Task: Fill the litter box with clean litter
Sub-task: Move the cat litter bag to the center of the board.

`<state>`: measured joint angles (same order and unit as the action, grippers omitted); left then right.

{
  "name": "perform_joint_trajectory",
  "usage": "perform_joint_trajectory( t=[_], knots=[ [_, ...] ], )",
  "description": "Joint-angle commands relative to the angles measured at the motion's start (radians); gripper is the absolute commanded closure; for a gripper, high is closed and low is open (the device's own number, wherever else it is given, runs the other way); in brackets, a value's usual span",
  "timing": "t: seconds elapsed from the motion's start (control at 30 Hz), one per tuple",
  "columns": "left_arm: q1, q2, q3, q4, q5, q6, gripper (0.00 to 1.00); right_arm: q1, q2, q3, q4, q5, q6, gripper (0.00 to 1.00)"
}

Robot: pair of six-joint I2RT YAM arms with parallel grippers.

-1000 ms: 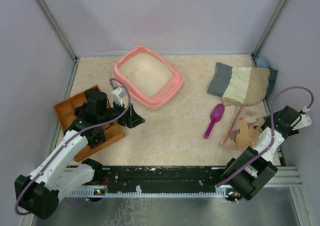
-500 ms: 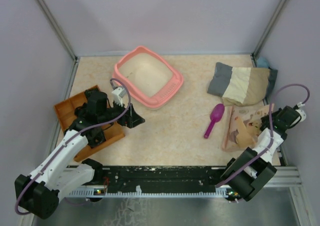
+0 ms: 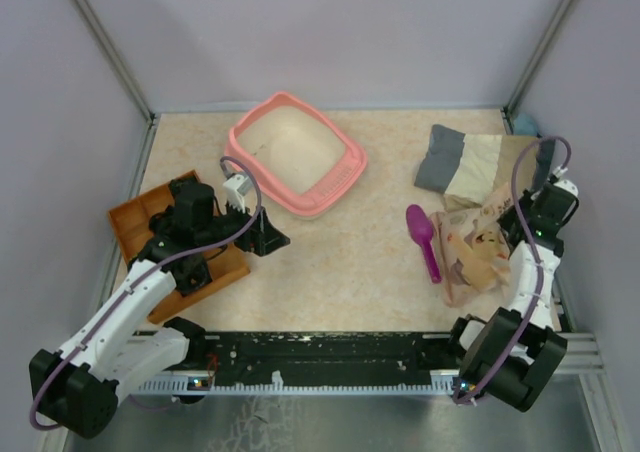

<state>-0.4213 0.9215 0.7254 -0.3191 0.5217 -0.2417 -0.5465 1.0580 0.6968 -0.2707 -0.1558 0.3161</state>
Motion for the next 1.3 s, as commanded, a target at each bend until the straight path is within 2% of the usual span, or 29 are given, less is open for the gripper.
perform_joint_trajectory(
  t=[0.0,0.33,0.57,0.73,1.0,1.17,1.27],
  knots=[
    [-0.005,-0.022,-0.004,0.044,0.004,0.018,0.10,0.104,-0.015,0.077,0.006,-0.094,-0.052,1.00],
    [-0.010,-0.080,-0.015,0.082,-0.019,0.045,0.16,0.382,0.000,0.206,-0.044,-0.146,-0.151,1.00],
    [-0.046,-0.086,-0.002,0.227,0.060,0.096,0.19,0.560,0.025,0.292,-0.078,-0.258,-0.286,1.00],
    [-0.074,-0.009,0.022,0.385,0.119,0.147,0.18,0.701,0.039,0.305,-0.091,-0.292,-0.386,1.00],
    [-0.080,0.199,0.004,0.840,0.356,0.227,0.13,0.833,-0.024,0.279,-0.103,-0.451,-0.532,1.00],
    [-0.116,0.392,0.106,0.871,0.454,0.394,0.16,0.847,-0.098,0.223,-0.087,-0.579,-0.595,1.00],
    [-0.130,0.510,0.167,0.925,0.508,0.433,0.15,0.850,-0.137,0.192,-0.083,-0.580,-0.620,1.00]
  ],
)
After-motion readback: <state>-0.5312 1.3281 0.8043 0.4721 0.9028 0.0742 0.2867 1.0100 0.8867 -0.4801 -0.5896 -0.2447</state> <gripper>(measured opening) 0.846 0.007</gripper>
